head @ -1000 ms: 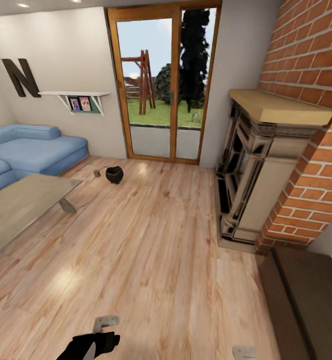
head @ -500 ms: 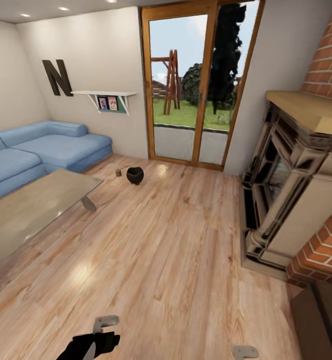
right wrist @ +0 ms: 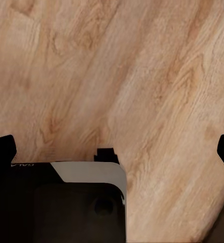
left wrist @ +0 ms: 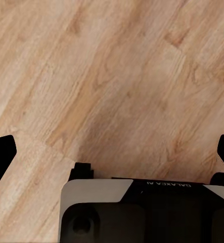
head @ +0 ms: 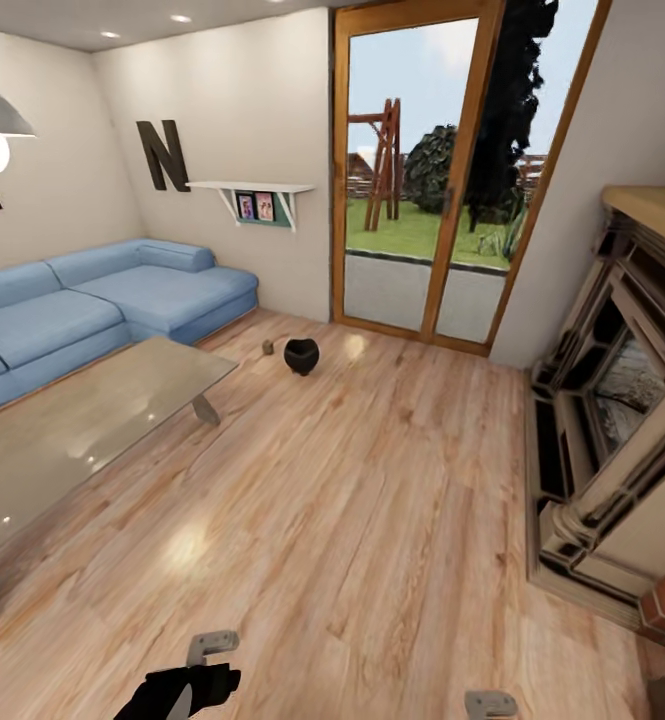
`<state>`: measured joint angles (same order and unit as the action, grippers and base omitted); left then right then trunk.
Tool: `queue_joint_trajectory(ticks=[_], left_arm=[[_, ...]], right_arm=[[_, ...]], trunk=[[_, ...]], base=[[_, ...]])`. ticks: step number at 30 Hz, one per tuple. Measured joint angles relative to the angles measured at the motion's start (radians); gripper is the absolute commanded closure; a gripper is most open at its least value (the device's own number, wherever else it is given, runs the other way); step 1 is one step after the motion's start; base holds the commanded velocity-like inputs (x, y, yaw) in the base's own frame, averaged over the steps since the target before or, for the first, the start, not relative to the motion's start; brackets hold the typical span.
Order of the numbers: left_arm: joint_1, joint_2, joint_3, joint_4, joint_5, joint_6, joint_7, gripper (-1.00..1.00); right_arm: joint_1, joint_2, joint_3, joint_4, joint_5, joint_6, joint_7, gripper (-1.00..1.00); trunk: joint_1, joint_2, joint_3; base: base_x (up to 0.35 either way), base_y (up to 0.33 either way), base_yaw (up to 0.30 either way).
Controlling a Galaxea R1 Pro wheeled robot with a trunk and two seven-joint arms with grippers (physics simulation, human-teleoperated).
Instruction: Place each of the two pumpkins and all three candles from the living room inside a cabinet in the living room (use any cabinet), then make sure every cabinet is closed, and position the cauldron so it is next to a table in the living room.
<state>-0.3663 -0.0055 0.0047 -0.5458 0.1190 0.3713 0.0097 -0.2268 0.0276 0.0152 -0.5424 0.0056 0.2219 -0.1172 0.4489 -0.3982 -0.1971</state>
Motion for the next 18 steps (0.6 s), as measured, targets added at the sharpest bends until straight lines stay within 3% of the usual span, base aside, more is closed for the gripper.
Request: queue_joint_trajectory(ticks=[8, 18], left_arm=[[0.0, 0.0, 0.0, 0.0, -0.001, 0.0, 0.0, -1.0], [0.0, -0.001, -0.001, 0.0, 0.0, 0.0, 0.0, -1.0]], right_arm=[[0.0, 0.0, 0.0, 0.0, 0.0, -0.003, 0.0, -1.0], [0.0, -0.001, 0.0, 0.001, 0.0, -0.054, 0.002, -1.0]], trunk=[[0.0, 0.0, 0.0], [0.0, 0.0, 0.0]], base=[[0.325, -0.013, 0.006], [0.325, -0.099, 0.0]])
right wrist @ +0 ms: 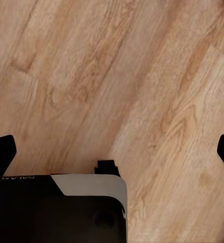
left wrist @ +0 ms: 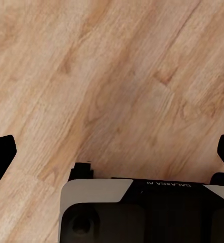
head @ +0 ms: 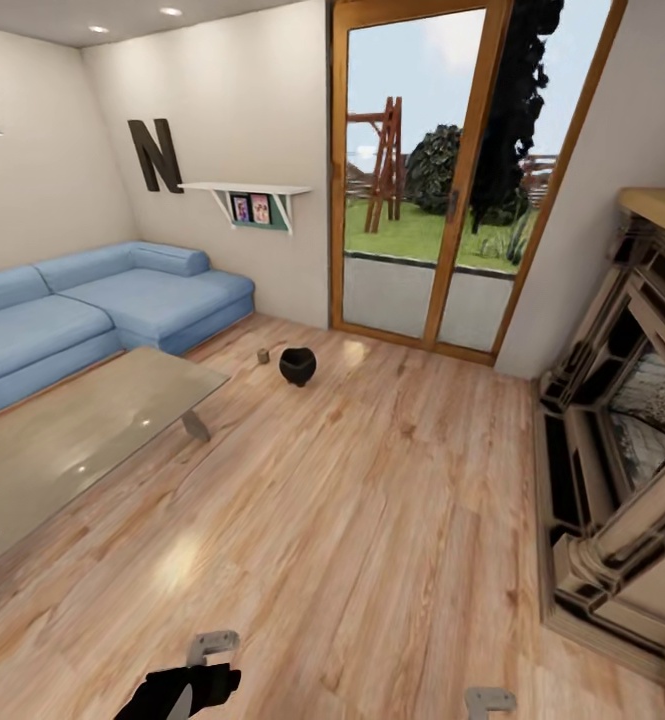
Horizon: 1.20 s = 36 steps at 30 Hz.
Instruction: Place each of the two pumpkins and all three candles from the living room inside a cabinet in the living room (use any cabinet), then make sure every cabinet is closed, and position the cauldron so it is next to a table in the living room.
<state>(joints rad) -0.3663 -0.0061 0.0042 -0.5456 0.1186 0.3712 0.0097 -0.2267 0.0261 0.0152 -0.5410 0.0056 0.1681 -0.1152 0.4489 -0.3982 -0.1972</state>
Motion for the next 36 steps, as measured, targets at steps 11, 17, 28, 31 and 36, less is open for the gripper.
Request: queue_joint_trajectory(ticks=[11, 17, 28, 31, 36], left_arm=[[0.0, 0.0, -0.001, 0.0, 0.001, 0.0, 0.0, -1.0], [0.0, 0.0, 0.0, 0.0, 0.001, 0.0, 0.0, -1.0], [0.0, 0.0, 0.0, 0.0, 0.001, 0.0, 0.0, -1.0], [0.0, 0.0, 0.0, 0.0, 0.0, 0.0, 0.0, -1.0], [0.0, 0.0, 0.0, 0.0, -0.001, 0.0, 0.0, -1.0]], right_arm=[[0.0, 0.0, 0.0, 0.001, 0.0, -0.008, 0.002, -1.0], [0.0, 0.0, 0.0, 0.0, 0.0, -0.01, 0.003, -1.0], [0.0, 0.0, 0.0, 0.0, 0.0, -0.011, 0.001, -1.0], [0.0, 0.0, 0.0, 0.0, 0.0, -0.011, 0.001, -1.0], [0.0, 0.0, 0.0, 0.0, 0.0, -0.011, 0.001, -1.0]], trunk=[[0.0, 0.0, 0.0], [0.0, 0.0, 0.0], [0.0, 0.0, 0.0], [0.0, 0.0, 0.0], [0.0, 0.0, 0.0]], base=[[0.325, -0.11, 0.0], [0.325, -0.106, 0.0], [0.325, -0.086, 0.0], [0.325, -0.065, 0.0], [0.325, -0.015, 0.0]])
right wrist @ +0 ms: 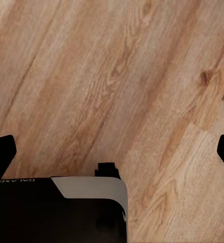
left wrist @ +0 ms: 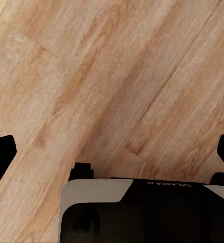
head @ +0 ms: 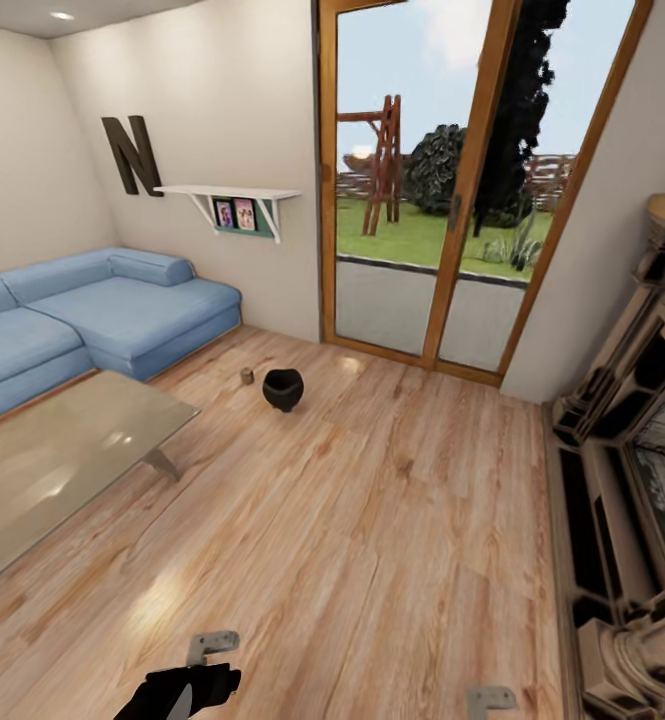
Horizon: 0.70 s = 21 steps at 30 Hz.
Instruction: Place each of the two pumpkins and all three candles from the living room inside a cabinet in the living room (use any cabinet), then make sure every cabinet is closed, and position the cauldron so it is next to a table in the living room.
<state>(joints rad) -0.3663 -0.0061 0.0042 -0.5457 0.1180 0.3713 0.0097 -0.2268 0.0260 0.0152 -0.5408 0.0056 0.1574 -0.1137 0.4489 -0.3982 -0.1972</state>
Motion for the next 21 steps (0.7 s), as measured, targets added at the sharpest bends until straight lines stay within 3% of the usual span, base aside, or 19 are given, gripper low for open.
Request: queue_joint_trajectory(ticks=[21], left_arm=[[0.0, 0.0, 0.001, 0.0, 0.0, 0.0, 0.0, -1.0]], right_arm=[[0.0, 0.0, 0.0, 0.0, -0.002, -0.031, -0.002, -1.0]], trunk=[[0.0, 0.0, 0.0]], base=[[0.328, 0.0, 0.0]])
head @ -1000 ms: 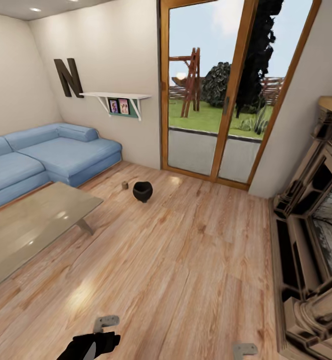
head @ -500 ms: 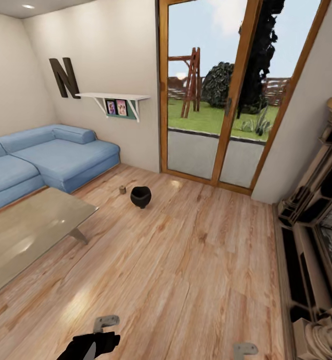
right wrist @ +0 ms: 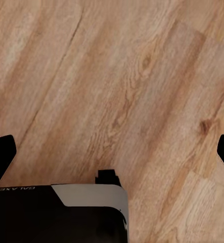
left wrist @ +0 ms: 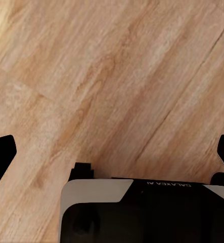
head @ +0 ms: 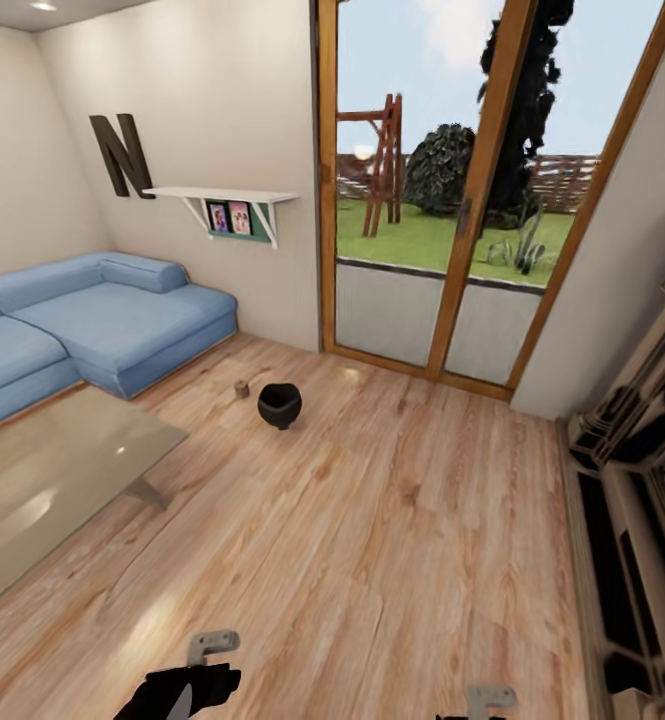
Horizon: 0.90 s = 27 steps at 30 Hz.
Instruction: Place each of the two pumpkins and all three candles from the living room inside a cabinet in the living room (use any cabinet), then make sure every cabinet is closed, and position the cauldron so it is next to a table in the living room.
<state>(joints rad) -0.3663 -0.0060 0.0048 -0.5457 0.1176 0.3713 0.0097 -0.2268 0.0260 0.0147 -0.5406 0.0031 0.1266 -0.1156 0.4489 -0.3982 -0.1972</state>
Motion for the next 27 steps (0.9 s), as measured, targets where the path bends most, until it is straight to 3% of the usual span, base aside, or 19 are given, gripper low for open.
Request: queue_joint_trajectory(ticks=[27], left_arm=[[0.0, 0.0, -0.001, 0.0, 0.002, 0.0, 0.0, -1.0]], right_arm=[[0.0, 0.002, 0.0, 0.0, -0.003, -0.001, -0.001, -1.0]], trunk=[[0.0, 0.0, 0.0]], base=[[0.329, 0.0, 0.0]])
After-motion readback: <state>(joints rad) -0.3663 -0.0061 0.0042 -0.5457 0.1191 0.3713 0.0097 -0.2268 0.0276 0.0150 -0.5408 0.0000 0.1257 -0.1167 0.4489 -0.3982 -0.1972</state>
